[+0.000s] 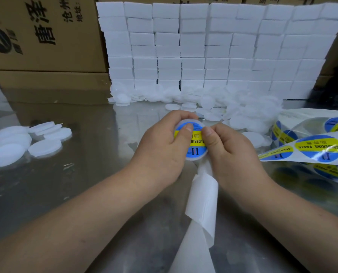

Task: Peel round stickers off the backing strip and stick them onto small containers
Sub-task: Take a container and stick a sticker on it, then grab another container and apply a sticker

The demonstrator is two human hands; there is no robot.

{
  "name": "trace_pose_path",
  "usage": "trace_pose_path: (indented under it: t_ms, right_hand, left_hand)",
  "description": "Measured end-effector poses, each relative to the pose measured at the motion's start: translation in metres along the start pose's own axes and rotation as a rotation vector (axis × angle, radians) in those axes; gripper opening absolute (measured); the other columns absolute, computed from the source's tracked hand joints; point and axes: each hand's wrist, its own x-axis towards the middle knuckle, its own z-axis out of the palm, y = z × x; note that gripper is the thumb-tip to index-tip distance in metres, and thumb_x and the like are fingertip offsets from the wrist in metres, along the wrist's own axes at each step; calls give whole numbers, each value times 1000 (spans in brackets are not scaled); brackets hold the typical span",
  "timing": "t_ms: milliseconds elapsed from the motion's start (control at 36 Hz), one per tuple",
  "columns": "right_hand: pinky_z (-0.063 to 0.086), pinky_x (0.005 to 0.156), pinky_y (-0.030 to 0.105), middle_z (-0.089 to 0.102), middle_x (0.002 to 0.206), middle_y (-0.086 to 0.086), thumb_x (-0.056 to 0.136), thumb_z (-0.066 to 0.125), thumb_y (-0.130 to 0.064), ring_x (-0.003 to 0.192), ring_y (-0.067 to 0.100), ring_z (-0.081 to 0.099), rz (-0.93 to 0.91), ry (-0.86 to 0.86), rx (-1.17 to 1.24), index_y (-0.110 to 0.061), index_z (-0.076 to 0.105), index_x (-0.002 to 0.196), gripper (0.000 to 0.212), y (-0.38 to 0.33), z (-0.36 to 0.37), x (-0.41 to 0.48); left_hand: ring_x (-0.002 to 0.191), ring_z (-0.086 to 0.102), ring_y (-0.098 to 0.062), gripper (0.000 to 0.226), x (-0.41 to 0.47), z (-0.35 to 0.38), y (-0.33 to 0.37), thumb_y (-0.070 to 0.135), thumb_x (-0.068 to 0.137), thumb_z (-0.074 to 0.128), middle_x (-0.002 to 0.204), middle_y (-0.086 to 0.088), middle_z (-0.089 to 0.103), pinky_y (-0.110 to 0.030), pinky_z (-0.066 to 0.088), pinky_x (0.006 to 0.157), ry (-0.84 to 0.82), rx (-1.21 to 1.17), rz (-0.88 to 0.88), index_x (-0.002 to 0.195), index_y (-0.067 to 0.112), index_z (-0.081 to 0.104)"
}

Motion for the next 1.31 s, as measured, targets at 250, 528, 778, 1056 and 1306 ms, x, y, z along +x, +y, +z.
trace_pose_path:
  t_ms: [250,528,778,1056,1306]
  right_hand:
    - [36,55,28,49,55,-4,94,41,-39,54,5,42,10,2,13,-14,53,61,42,7,3,0]
    - [35,54,15,59,74,-2,83,50,-32,60,5,48,72,5,75,-20,60,69,21,3,1,0]
    - [34,53,11,57,58,-21,80,55,-27,56,-3,48,48,-29,132,-25,61,69,13,7,2,0]
    - [40,65,20,62,73,-16,69,54,-34,67,0,55,10,-100,214,-39,58,83,16,4,4,0]
    - [50,79,34,67,83,-5,69,56,-23,86,14,64,-66,-142,300,-31,62,71,11,-6,0,-5]
  left_hand:
    - [67,56,-8,26,6,-3,-5,22,93,46,71,6,63,-19,45,61,142,13,-49,73,27,61]
    - [97,54,-32,29,24,-11,-31,19,85,39,98,-14,61,-42,45,85,56,408,-325,84,9,66]
    - [121,41,-24,32,23,-10,-42,26,88,50,126,-4,48,-35,34,102,-31,687,-281,118,30,59]
    - [80,59,4,21,11,-2,-20,28,90,50,74,23,64,-9,46,60,-25,55,-119,86,46,60]
    - [77,63,-7,26,8,-5,-5,14,93,44,81,5,67,-20,50,74,-95,-208,-169,87,30,64]
